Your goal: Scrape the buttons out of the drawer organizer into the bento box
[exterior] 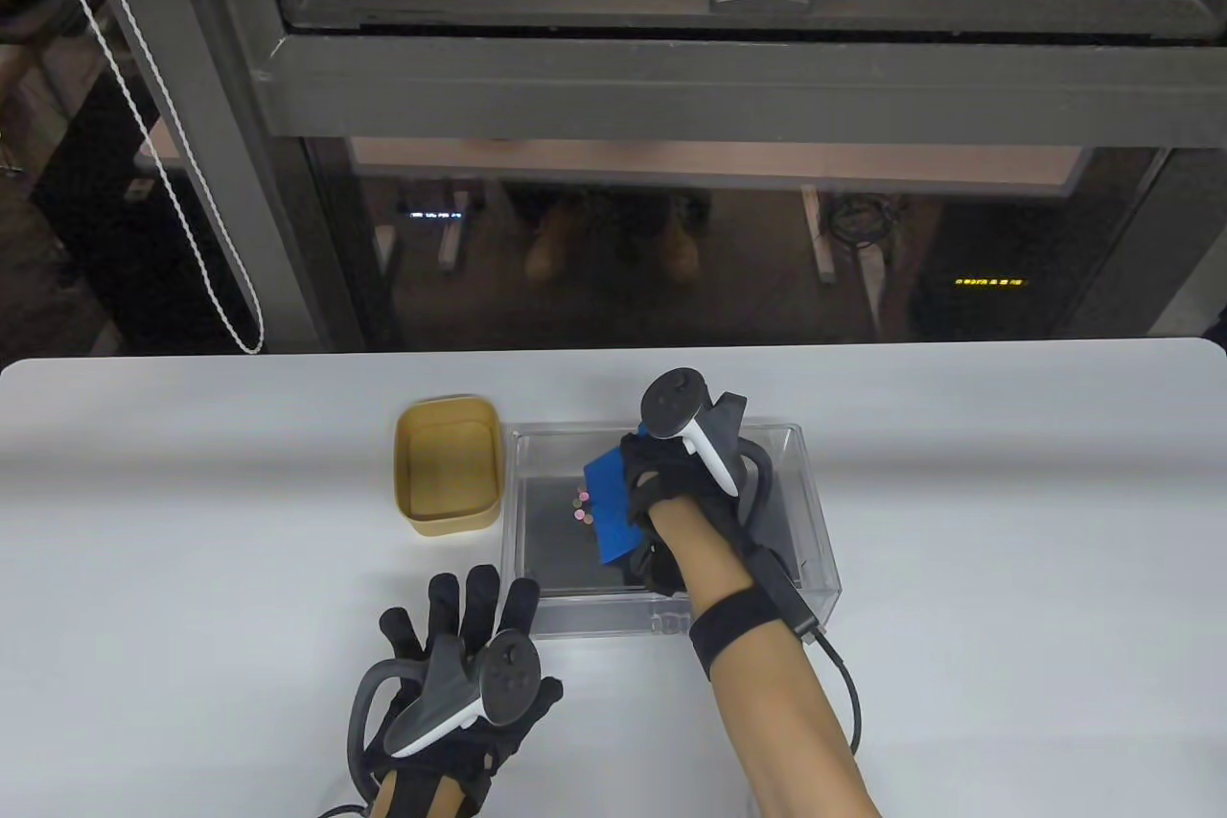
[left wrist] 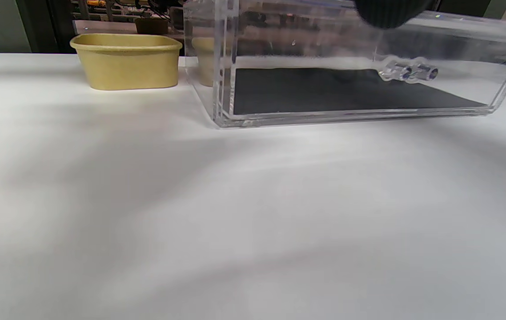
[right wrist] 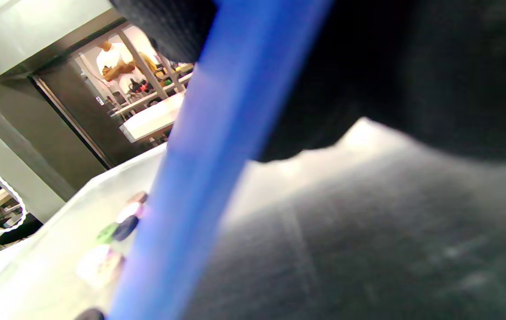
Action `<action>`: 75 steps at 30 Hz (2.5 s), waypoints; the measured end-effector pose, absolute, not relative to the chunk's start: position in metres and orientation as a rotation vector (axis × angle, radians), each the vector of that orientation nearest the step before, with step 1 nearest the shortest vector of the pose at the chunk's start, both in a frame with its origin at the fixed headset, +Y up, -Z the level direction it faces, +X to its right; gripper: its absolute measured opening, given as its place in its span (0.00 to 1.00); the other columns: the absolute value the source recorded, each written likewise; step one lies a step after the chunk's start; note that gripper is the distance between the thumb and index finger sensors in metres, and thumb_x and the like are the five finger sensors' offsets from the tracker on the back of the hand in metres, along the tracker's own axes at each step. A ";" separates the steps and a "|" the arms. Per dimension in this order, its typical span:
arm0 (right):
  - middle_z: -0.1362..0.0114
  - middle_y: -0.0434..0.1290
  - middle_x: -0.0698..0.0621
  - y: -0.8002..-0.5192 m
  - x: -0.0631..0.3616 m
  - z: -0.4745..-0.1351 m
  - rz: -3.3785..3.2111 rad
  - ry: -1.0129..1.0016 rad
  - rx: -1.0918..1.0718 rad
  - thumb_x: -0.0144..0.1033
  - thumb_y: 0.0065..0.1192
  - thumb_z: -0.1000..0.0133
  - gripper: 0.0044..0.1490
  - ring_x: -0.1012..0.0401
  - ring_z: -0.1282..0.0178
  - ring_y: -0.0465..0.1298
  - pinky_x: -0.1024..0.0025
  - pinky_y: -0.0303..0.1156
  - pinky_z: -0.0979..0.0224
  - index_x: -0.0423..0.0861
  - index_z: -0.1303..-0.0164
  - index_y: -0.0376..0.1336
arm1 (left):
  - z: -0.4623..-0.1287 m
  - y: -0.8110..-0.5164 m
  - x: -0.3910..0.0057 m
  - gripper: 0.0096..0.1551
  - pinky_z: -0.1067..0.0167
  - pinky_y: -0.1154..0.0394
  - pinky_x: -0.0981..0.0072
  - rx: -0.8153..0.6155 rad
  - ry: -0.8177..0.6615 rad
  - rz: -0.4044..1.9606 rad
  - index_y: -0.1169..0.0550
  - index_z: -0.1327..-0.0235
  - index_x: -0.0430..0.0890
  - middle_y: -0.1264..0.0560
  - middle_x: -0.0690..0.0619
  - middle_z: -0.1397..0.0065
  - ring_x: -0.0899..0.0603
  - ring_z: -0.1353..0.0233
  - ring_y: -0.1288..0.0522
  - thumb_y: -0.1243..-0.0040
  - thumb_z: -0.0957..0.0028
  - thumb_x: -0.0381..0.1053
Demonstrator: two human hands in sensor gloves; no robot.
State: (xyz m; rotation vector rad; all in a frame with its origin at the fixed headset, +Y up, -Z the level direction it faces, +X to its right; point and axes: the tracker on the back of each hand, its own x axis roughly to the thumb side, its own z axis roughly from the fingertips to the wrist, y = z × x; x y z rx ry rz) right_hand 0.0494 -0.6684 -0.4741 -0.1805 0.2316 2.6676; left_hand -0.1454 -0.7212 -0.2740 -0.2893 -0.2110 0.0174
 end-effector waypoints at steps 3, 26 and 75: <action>0.55 0.77 0.43 -0.668 0.042 -0.475 2.672 0.237 -0.177 0.47 0.58 0.40 0.39 0.57 0.81 0.85 0.73 0.88 0.85 0.27 0.35 0.60 | -0.274 -0.721 -0.146 0.53 0.34 0.69 0.17 -0.288 -0.211 0.021 0.70 0.23 0.57 0.75 0.43 0.15 0.28 0.19 0.74 0.57 0.42 0.73; 0.53 0.76 0.43 -0.672 0.007 -0.479 2.613 0.272 -0.332 0.47 0.55 0.39 0.40 0.58 0.79 0.85 0.74 0.89 0.83 0.27 0.33 0.57 | -0.276 -0.718 -0.155 0.53 0.34 0.70 0.17 -0.293 -0.195 0.038 0.69 0.22 0.56 0.75 0.43 0.15 0.28 0.19 0.74 0.57 0.42 0.73; 0.53 0.76 0.43 -0.665 0.048 -0.451 2.397 0.157 -0.227 0.47 0.57 0.40 0.40 0.57 0.79 0.85 0.73 0.89 0.83 0.28 0.33 0.57 | -0.427 -0.711 -0.250 0.49 0.27 0.48 0.23 -0.157 0.193 0.422 0.56 0.17 0.49 0.59 0.37 0.12 0.26 0.16 0.54 0.52 0.41 0.68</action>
